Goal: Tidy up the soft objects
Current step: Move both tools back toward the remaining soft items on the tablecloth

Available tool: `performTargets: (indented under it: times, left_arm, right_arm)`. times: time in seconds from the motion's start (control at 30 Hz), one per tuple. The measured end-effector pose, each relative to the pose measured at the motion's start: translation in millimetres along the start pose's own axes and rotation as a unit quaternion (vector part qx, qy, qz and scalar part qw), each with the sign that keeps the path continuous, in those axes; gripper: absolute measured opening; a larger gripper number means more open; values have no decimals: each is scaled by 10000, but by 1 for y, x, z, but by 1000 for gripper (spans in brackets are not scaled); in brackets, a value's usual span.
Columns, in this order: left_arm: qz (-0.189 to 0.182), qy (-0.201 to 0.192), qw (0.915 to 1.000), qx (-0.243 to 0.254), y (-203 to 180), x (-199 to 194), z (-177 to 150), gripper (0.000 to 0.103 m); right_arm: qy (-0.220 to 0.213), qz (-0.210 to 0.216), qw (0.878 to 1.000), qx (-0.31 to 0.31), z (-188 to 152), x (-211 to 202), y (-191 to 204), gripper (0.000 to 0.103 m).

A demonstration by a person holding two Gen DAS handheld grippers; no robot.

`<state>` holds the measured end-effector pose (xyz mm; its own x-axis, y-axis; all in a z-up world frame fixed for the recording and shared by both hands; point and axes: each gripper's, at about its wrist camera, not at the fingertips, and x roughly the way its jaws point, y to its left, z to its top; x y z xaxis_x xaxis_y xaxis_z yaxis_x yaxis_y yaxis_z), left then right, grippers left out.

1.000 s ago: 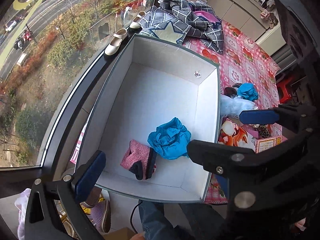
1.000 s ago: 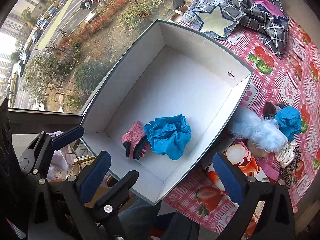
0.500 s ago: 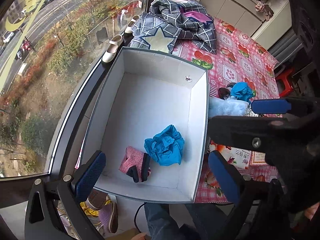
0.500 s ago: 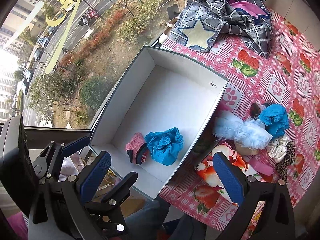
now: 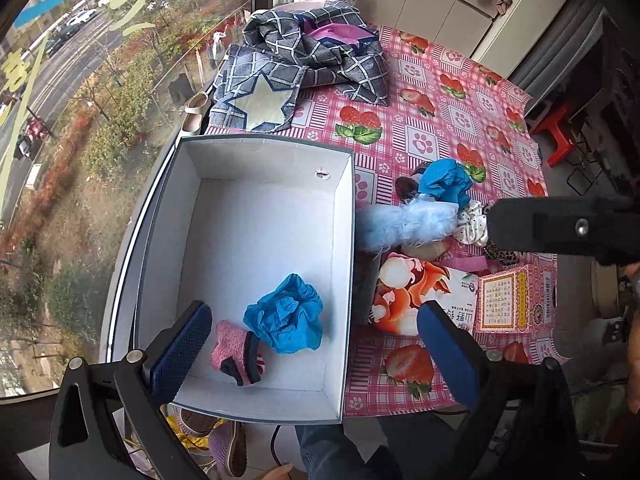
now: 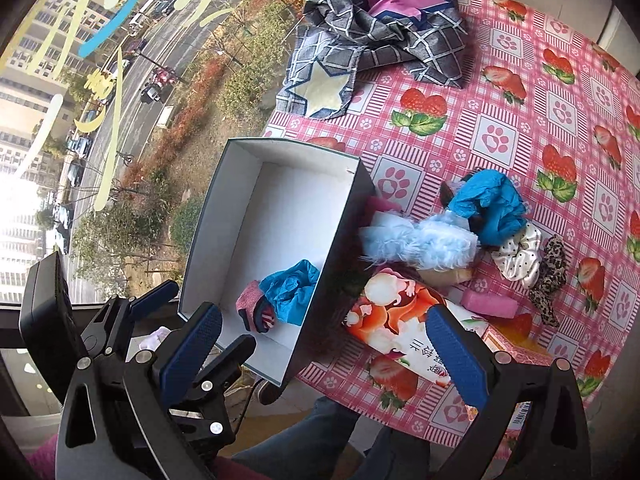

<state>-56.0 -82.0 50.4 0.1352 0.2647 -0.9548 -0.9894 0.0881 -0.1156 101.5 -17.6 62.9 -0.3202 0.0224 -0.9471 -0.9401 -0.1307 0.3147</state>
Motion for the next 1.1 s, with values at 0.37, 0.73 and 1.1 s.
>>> performTargets:
  times: [0.37, 0.73, 1.1]
  left_arm:
    - [-127, 331, 9962, 801, -82, 39, 36, 103]
    - [199, 703, 9912, 1102, -145, 107, 103, 103]
    - [555, 1203, 9845, 1152, -188, 184, 137, 103]
  right_arm:
    - [-222, -128, 9860, 1646, -27, -52, -151, 103]
    - [168, -245, 9678, 2498, -48, -24, -263, 103]
    - [848, 87, 9657, 2454, -40, 60, -293, 103]
